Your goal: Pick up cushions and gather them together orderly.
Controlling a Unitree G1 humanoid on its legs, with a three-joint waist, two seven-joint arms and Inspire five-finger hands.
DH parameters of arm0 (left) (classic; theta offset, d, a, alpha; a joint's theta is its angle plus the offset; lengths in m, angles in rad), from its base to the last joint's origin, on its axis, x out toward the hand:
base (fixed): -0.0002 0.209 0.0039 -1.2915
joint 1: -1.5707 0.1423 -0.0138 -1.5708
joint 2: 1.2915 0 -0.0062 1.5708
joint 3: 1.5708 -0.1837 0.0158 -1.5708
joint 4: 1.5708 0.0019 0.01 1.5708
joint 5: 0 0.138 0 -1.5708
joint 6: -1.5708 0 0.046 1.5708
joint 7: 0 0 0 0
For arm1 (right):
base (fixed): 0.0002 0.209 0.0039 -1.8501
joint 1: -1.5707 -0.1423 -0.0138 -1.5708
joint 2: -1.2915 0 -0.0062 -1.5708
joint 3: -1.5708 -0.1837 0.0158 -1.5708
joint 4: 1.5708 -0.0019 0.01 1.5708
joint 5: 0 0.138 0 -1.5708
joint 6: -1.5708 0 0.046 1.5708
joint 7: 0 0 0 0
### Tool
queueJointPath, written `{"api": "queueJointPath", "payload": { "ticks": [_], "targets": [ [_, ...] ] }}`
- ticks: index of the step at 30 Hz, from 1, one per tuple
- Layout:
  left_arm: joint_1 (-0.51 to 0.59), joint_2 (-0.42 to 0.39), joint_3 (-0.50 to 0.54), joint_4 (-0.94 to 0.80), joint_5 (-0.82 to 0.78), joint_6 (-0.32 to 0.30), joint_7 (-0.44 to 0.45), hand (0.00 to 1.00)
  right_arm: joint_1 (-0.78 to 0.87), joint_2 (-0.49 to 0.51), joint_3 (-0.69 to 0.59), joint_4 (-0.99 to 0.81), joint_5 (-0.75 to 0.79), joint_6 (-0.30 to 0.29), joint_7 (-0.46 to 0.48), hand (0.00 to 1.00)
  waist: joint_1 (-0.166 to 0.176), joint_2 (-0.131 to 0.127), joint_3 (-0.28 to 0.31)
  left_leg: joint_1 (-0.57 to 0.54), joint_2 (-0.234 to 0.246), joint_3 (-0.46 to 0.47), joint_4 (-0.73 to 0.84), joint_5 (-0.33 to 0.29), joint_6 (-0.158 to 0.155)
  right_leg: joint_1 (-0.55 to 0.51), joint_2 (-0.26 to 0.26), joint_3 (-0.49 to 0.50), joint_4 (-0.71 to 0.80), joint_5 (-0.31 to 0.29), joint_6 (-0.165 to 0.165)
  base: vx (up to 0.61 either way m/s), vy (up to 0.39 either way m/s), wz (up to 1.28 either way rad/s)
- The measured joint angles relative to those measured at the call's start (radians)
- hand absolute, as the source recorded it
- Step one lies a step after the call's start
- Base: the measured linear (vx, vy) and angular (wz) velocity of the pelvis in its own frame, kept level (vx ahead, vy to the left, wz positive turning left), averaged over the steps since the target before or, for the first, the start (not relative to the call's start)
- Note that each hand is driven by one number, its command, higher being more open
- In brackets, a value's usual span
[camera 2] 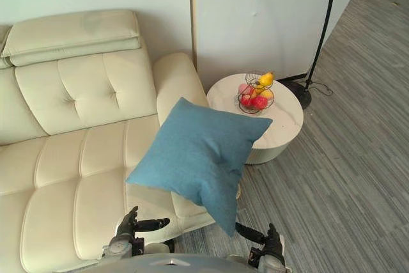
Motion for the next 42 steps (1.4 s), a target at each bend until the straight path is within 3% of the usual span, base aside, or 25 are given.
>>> {"api": "queueJointPath", "payload": {
  "ticks": [8, 14, 19, 27, 38, 42],
  "targets": [
    [0.022, 0.088, 0.146, -0.121, -0.008, 0.000, 0.013, 1.00, 0.116, -0.086, -0.036, -0.387, -0.031, -0.014, 0.000, 1.00, -0.005, 0.015, 0.000, 0.015, -0.007, -0.005, -0.081, 0.053, 0.014, -0.001, -0.010, -0.026, -0.003, 0.021, -0.006, -0.15, 0.021, 0.12],
    [0.085, 0.077, 0.192, -0.244, -0.047, 0.008, 0.027, 1.00, 0.160, -0.093, -0.051, -0.511, -0.037, -0.017, 0.018, 1.00, -0.012, 0.028, -0.008, 0.026, -0.003, 0.036, -0.106, 0.059, 0.018, 0.000, -0.018, -0.034, -0.014, 0.022, 0.001, -0.05, 0.006, 0.06],
    [0.130, 0.018, 0.185, -0.500, -0.096, 0.013, 0.051, 1.00, 0.185, -0.086, 0.016, -0.674, -0.028, -0.016, 0.035, 1.00, -0.010, 0.037, -0.020, 0.023, -0.010, 0.032, -0.091, 0.073, 0.021, 0.018, -0.022, -0.045, -0.022, 0.028, 0.002, 0.06, 0.001, 0.06],
    [0.127, -0.052, -0.024, -0.661, -0.095, -0.002, 0.044, 1.00, 0.149, -0.078, 0.210, -0.756, -0.024, -0.032, 0.091, 1.00, -0.008, 0.040, -0.042, 0.010, -0.026, 0.010, -0.060, 0.049, 0.034, 0.035, -0.029, -0.062, -0.033, 0.026, 0.003, 0.01, 0.007, 0.07],
    [0.093, -0.050, -0.232, -0.614, -0.093, -0.001, 0.033, 1.00, 0.126, -0.036, 0.266, -0.618, -0.030, -0.034, 0.092, 1.00, -0.011, 0.031, -0.042, -0.037, -0.027, 0.008, -0.068, 0.064, 0.027, -0.022, -0.021, -0.056, -0.022, 0.024, 0.003, 0.00, -0.001, 0.00],
    [0.053, -0.042, -0.276, -0.614, -0.049, 0.003, 0.055, 1.00, 0.121, -0.027, 0.282, -0.618, -0.051, -0.029, 0.055, 1.00, -0.018, 0.007, -0.017, -0.085, -0.012, 0.020, -0.058, 0.066, 0.023, -0.081, -0.012, -0.045, -0.001, 0.021, -0.007, -0.01, -0.018, -0.08]
  ]
}}
